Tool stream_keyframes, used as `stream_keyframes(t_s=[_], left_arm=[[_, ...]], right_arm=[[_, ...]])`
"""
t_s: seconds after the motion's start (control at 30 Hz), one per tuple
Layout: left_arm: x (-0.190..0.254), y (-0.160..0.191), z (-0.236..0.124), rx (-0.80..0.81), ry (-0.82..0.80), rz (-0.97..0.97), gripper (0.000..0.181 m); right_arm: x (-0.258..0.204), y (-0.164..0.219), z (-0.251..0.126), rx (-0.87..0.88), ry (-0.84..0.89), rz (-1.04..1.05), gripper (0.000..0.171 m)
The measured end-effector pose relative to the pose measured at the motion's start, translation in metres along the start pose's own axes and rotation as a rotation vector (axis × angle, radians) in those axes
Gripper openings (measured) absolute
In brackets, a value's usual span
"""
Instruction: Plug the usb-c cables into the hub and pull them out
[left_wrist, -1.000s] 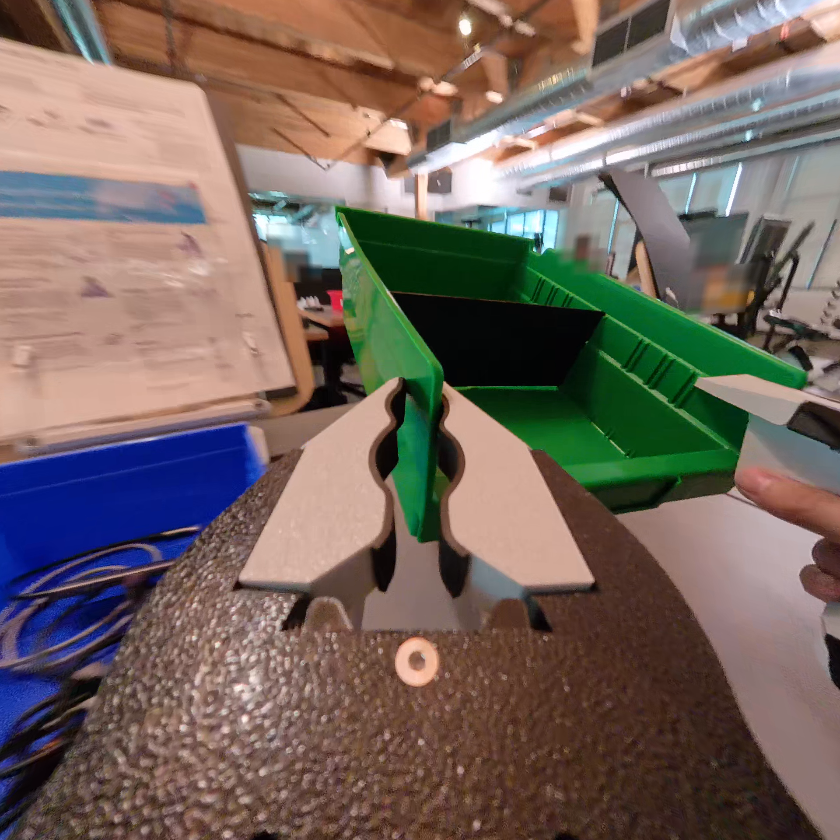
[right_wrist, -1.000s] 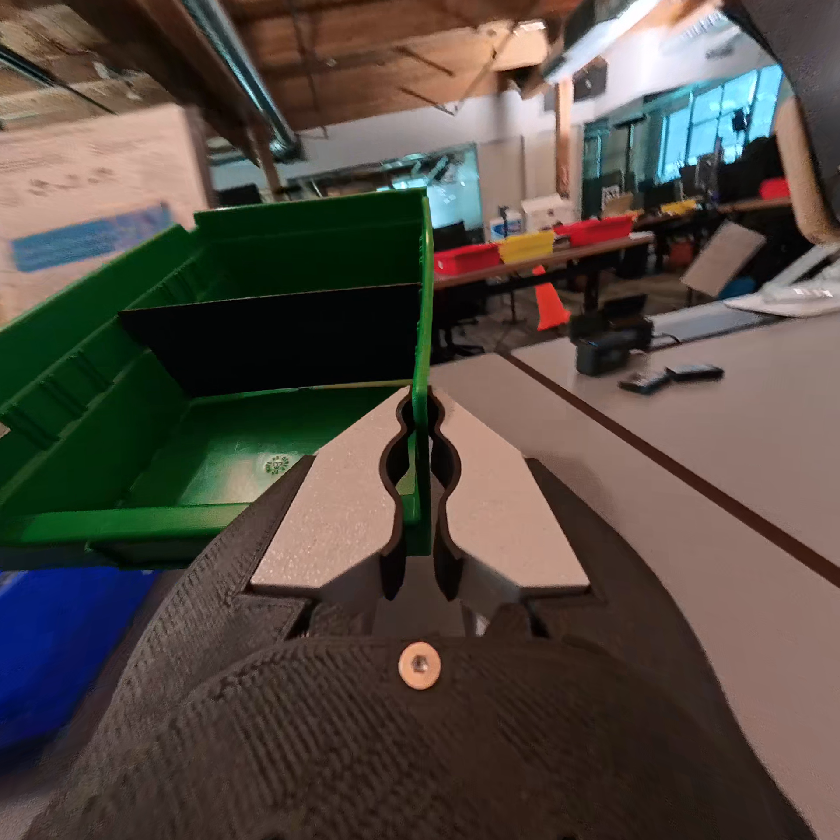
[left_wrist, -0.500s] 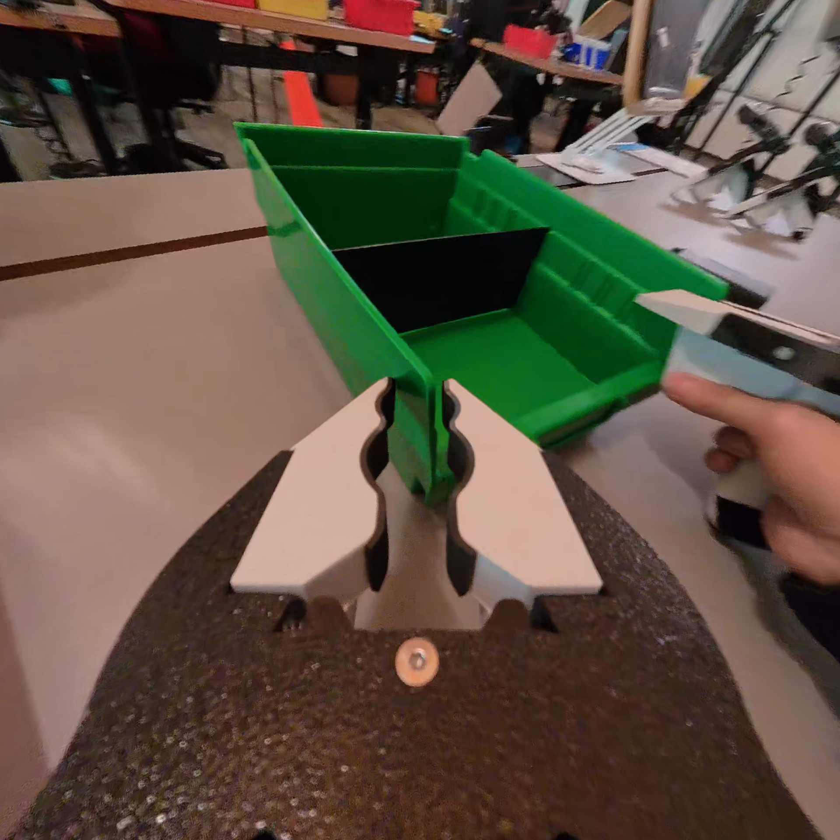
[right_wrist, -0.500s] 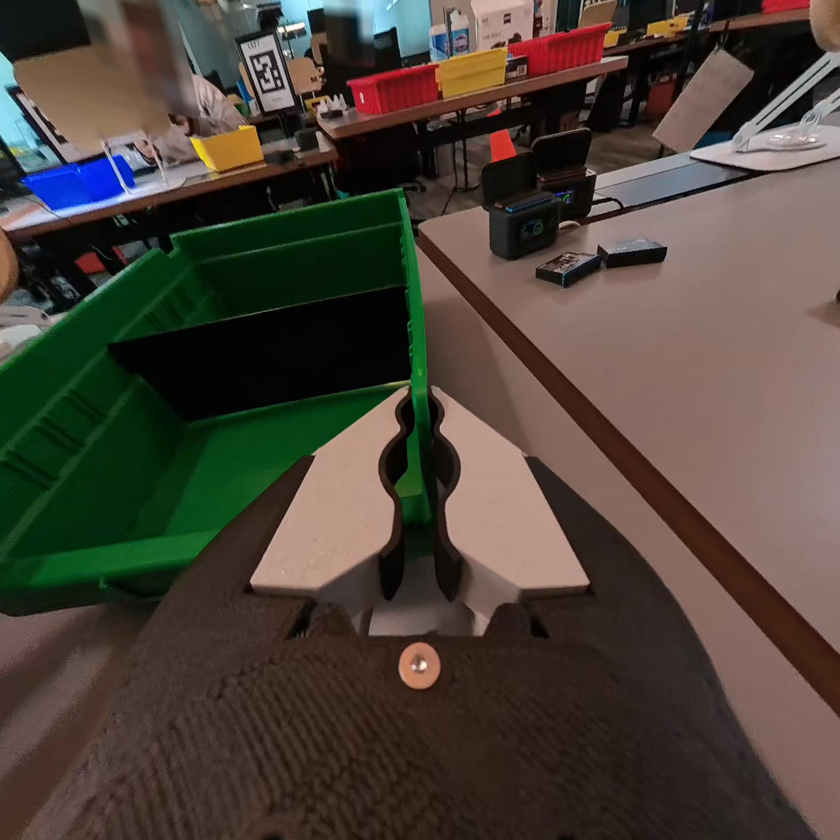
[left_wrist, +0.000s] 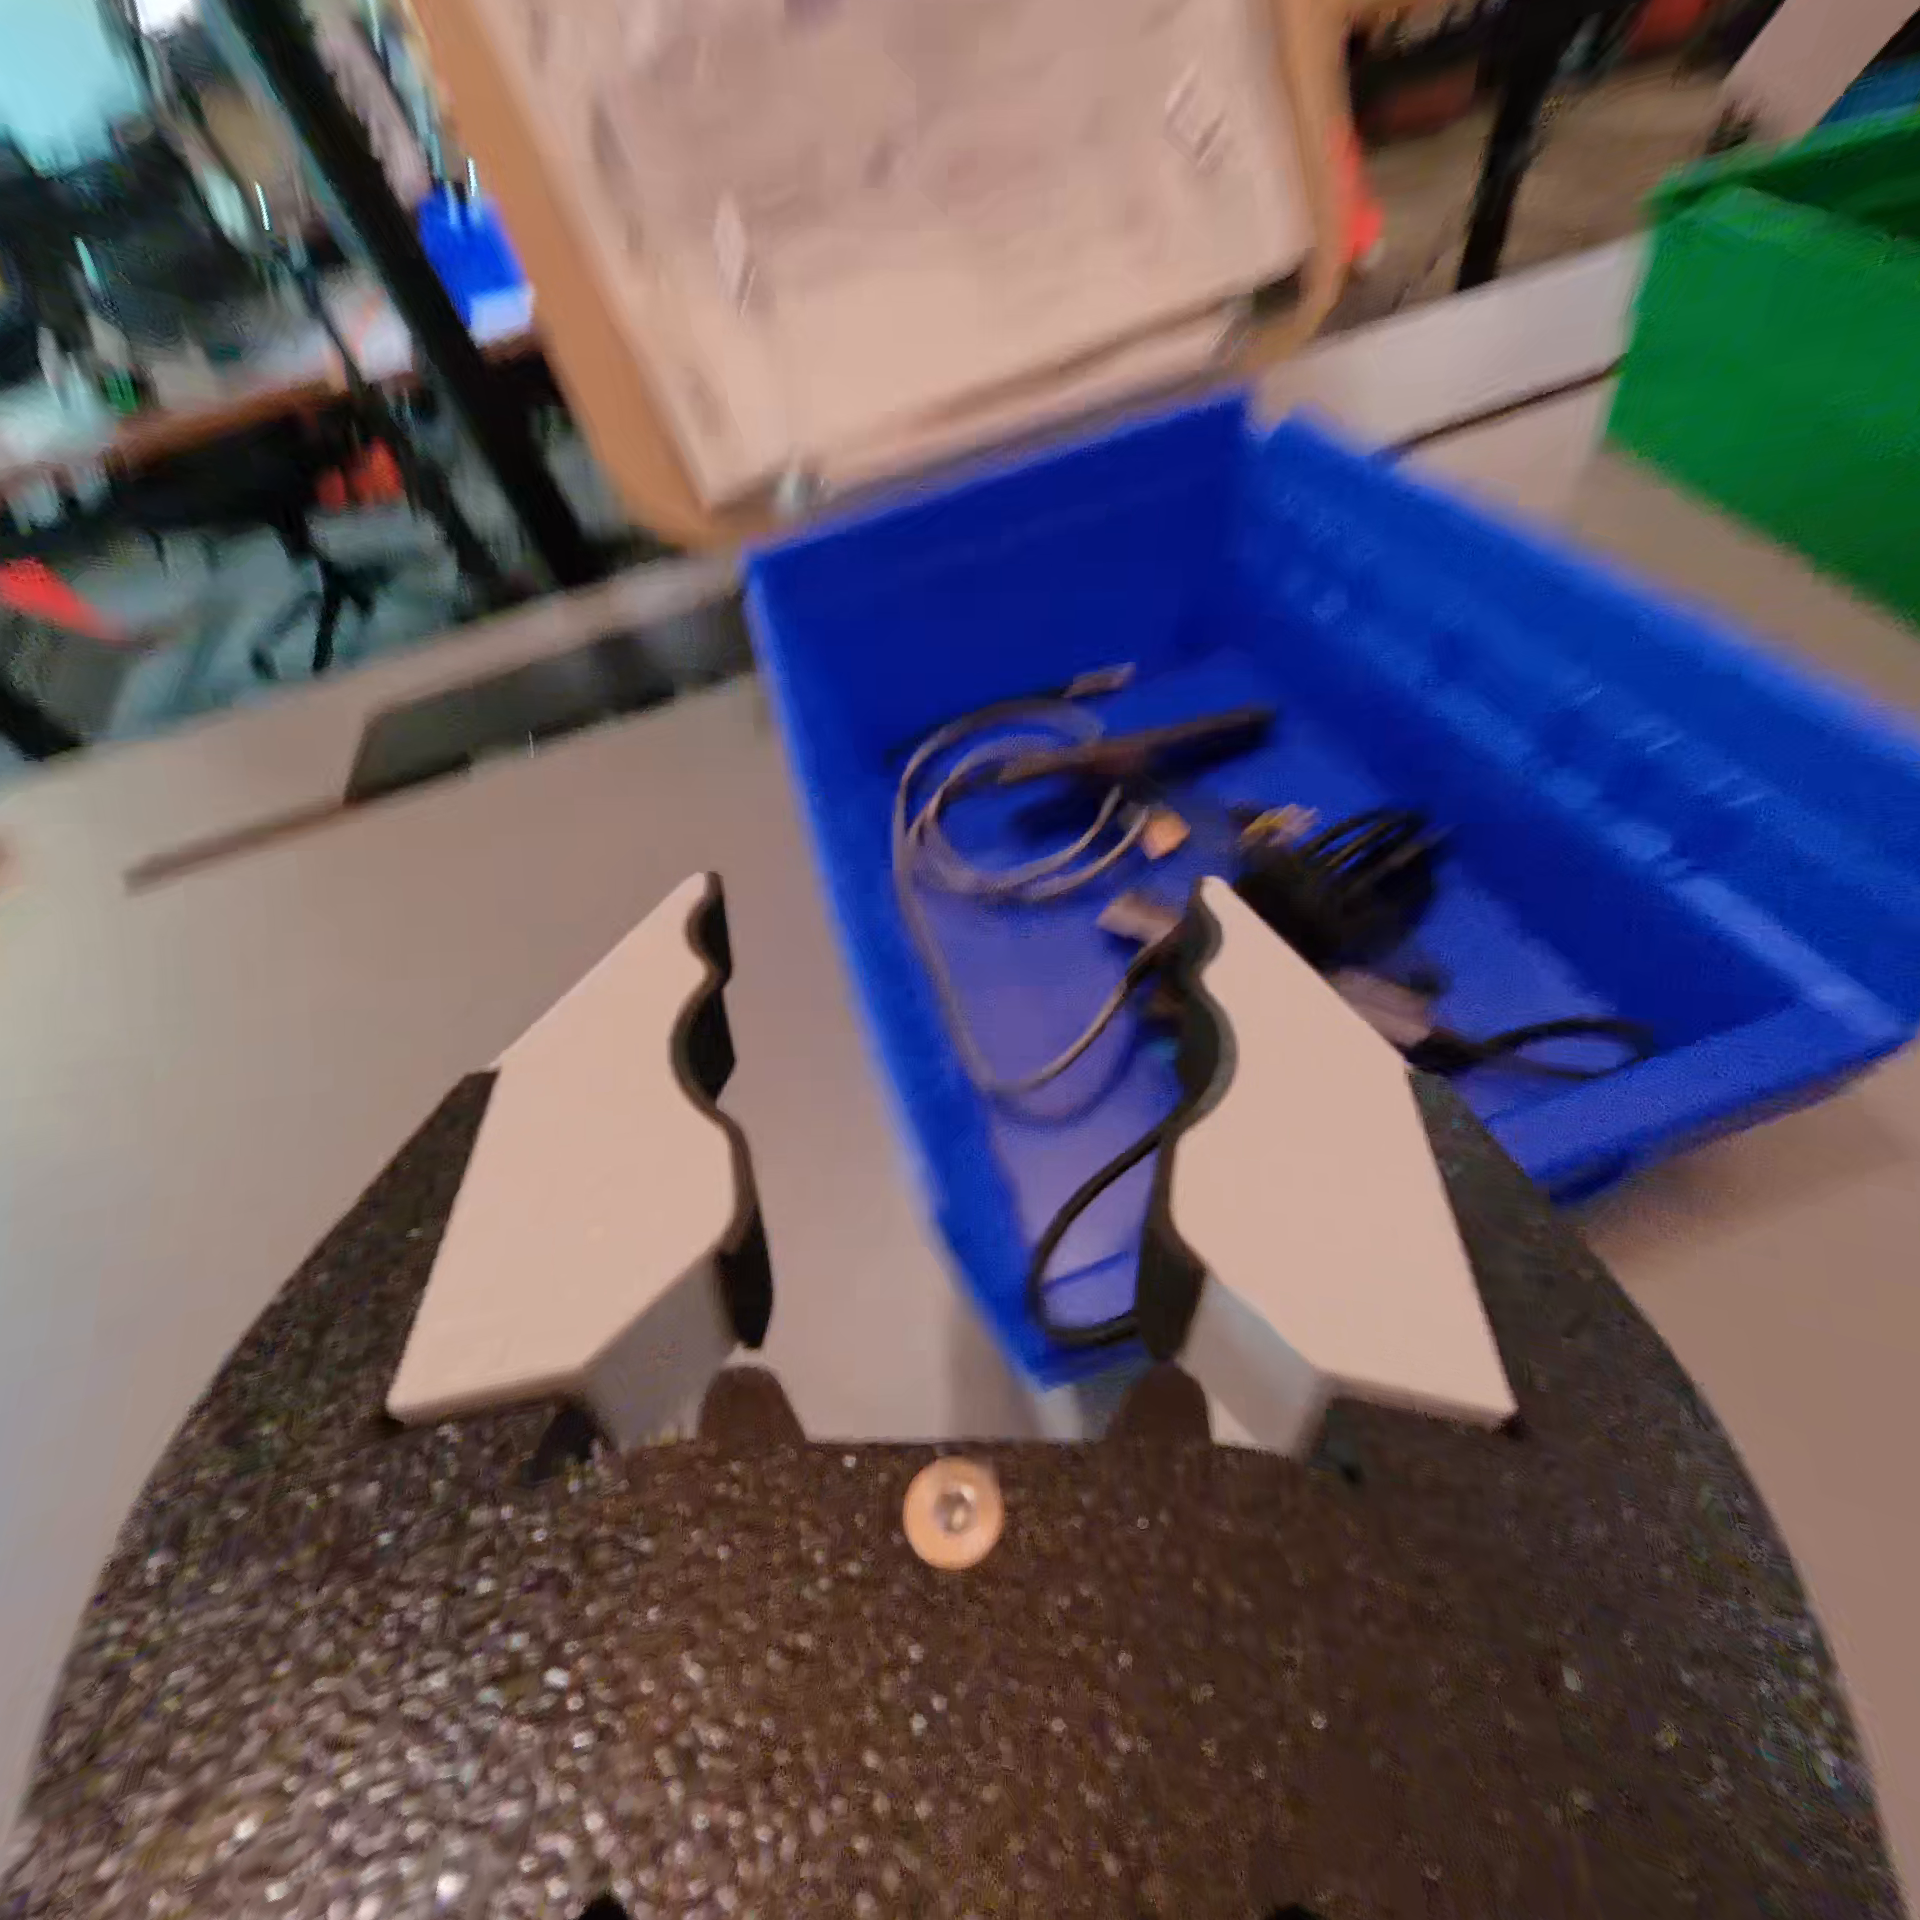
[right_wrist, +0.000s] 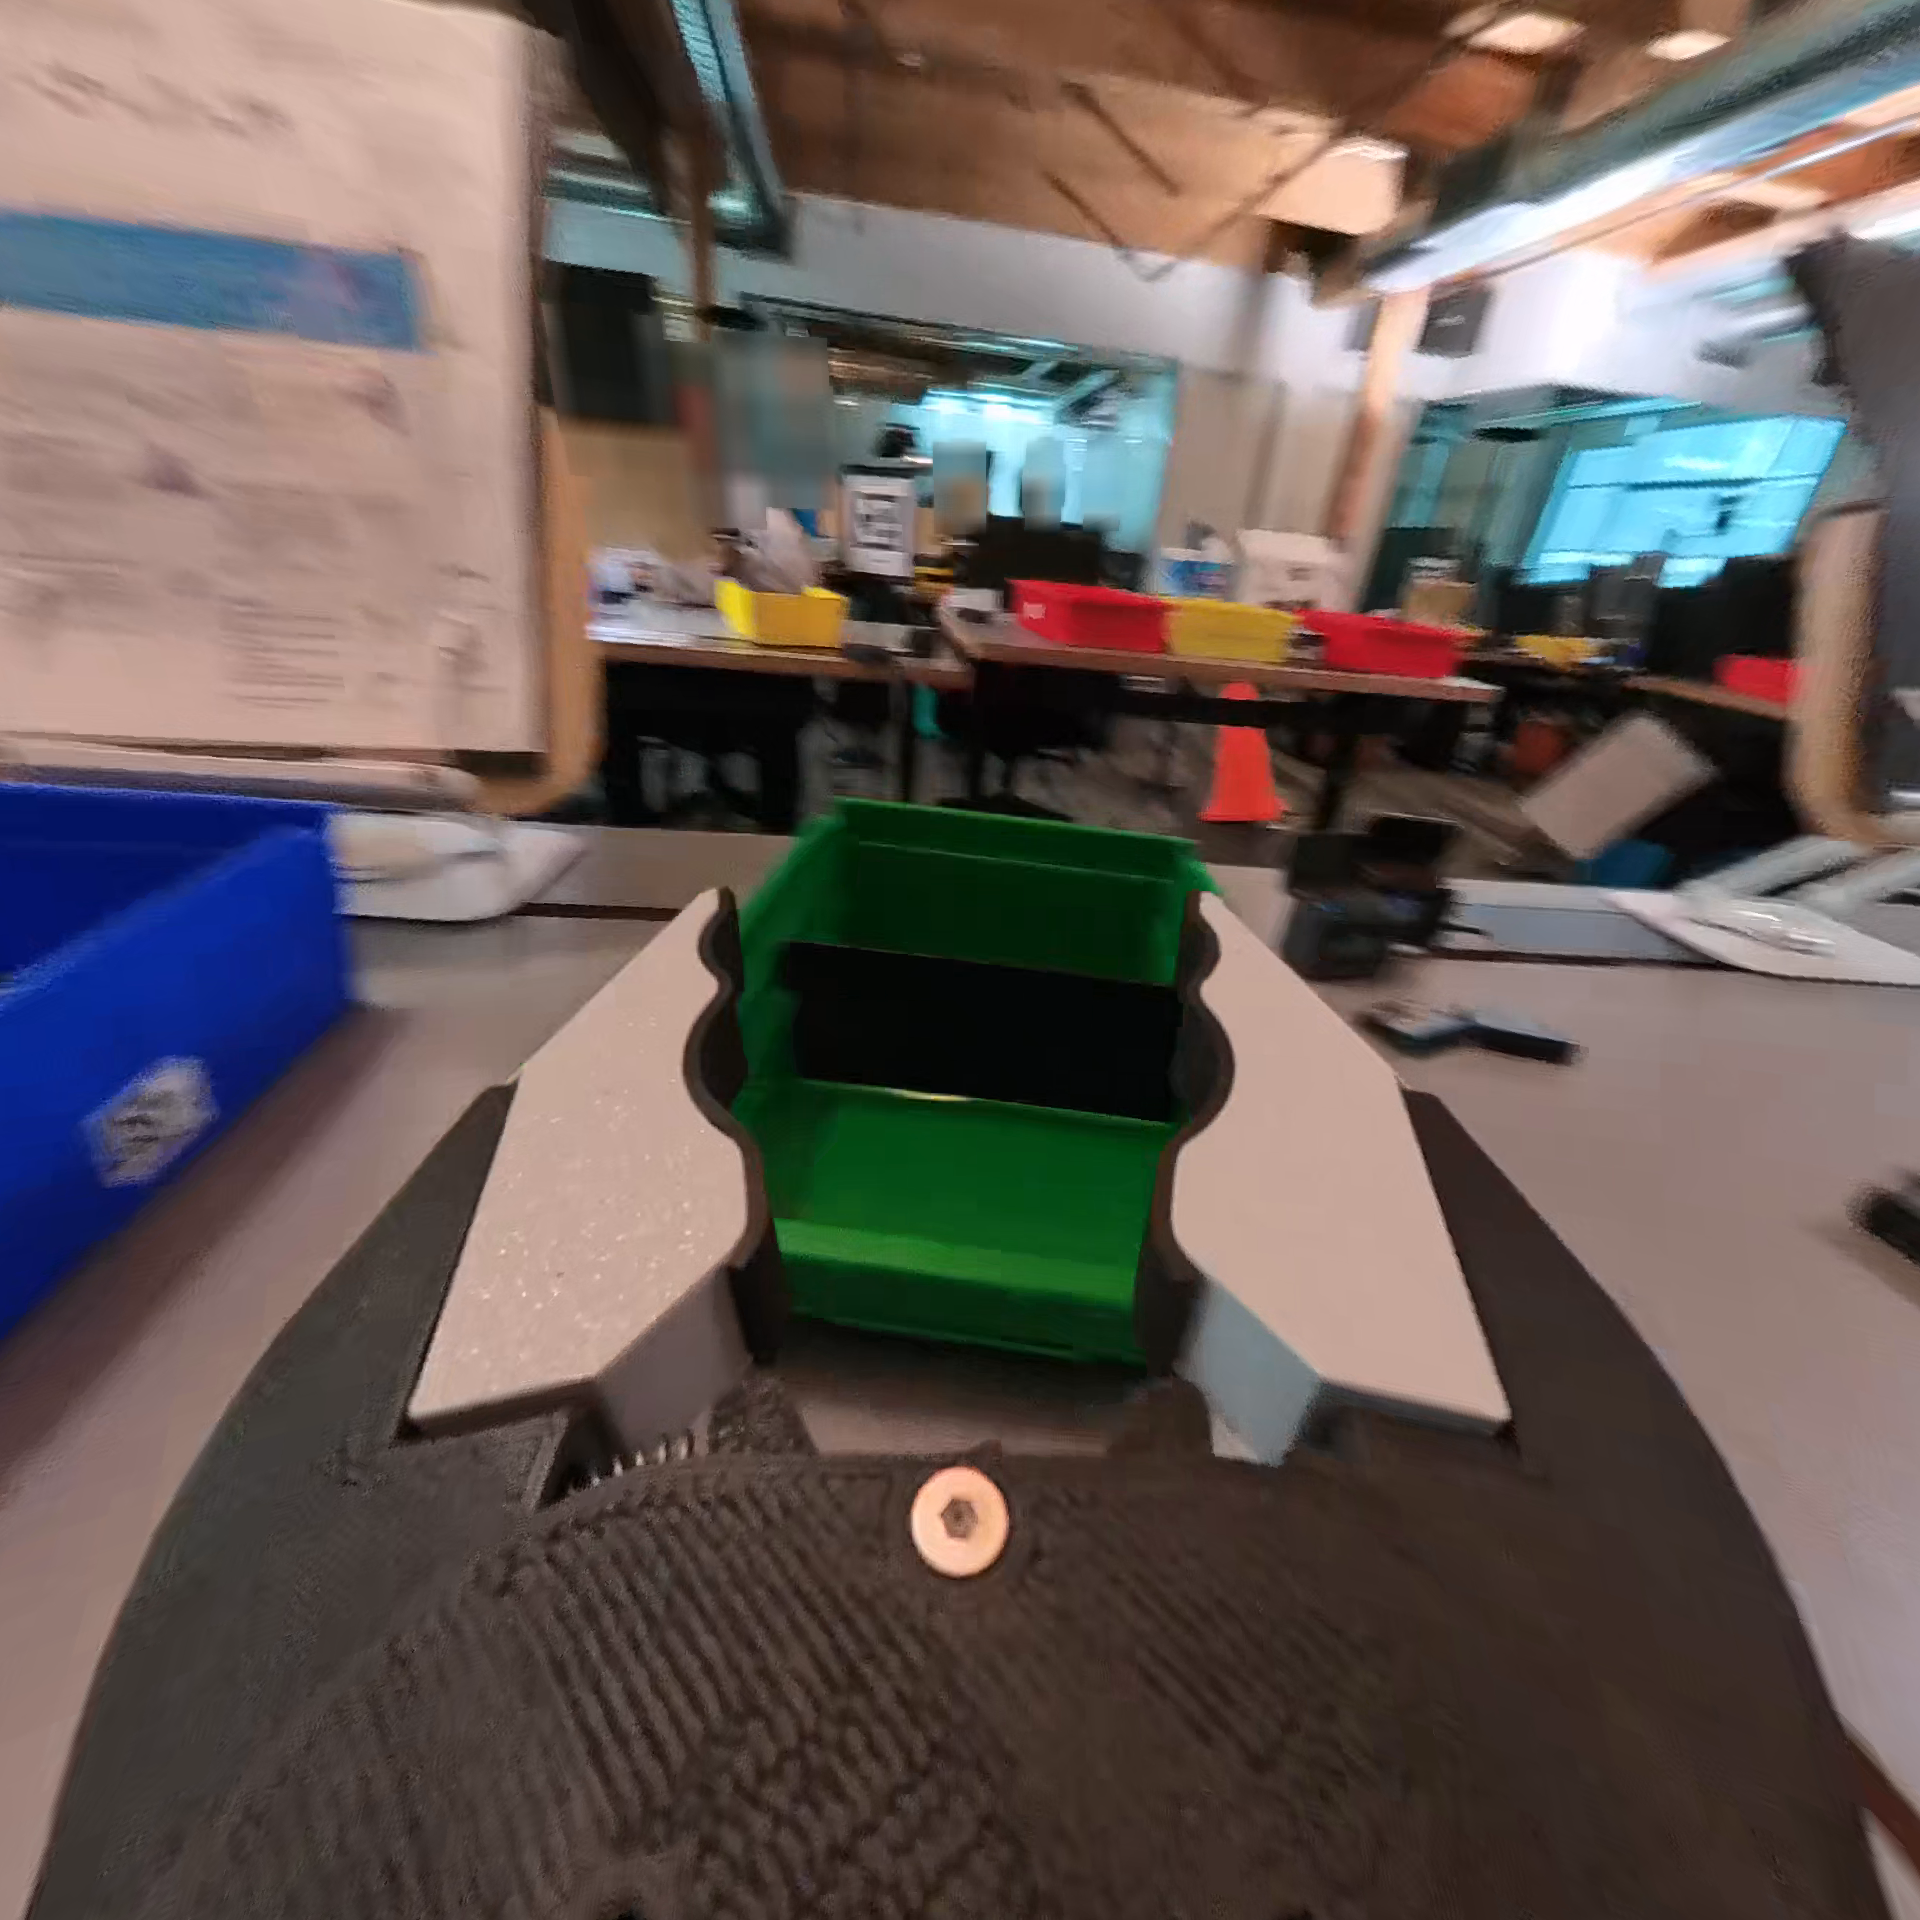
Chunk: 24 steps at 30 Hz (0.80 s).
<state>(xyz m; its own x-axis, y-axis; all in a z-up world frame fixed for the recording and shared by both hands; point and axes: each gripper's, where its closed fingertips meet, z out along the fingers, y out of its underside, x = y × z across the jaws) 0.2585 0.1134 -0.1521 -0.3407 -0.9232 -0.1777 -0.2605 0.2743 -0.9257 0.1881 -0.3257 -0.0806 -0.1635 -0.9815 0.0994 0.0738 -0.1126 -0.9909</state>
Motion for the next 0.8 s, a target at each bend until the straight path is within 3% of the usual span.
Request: stream_keyframes(t_s=[0.07,0.1,0.13,0.17,0.27,0.43,0.8], left_arm=[[-0.017,0.039,0.013,-0.125,0.031,-0.053,0.086],[-0.013,0.051,0.018,-0.145,0.085,-0.076,0.078],[-0.004,0.050,0.018,-0.117,0.175,-0.138,0.060],[-0.001,0.046,0.015,-0.083,0.218,-0.186,0.031],[-0.031,0.052,0.014,-0.080,0.051,-0.065,0.004],[-0.090,0.067,0.001,-0.050,0.010,-0.099,0.004],[-0.241,0.107,-0.029,-0.076,-0.145,-0.160,0.004]], right_arm=[[-0.049,-0.006,0.001,-0.017,-0.135,0.045,0.085],[-0.075,-0.007,0.001,-0.011,-0.206,0.067,0.083],[-0.100,-0.008,0.001,-0.005,-0.274,0.084,0.082],[-0.124,-0.006,0.000,-0.009,-0.344,0.084,0.082],[-0.164,0.010,-0.004,-0.066,-0.439,-0.009,0.079],[-0.166,0.025,-0.007,-0.105,-0.451,-0.084,0.073],[-0.142,0.035,0.001,-0.106,-0.429,0.112,0.067]])
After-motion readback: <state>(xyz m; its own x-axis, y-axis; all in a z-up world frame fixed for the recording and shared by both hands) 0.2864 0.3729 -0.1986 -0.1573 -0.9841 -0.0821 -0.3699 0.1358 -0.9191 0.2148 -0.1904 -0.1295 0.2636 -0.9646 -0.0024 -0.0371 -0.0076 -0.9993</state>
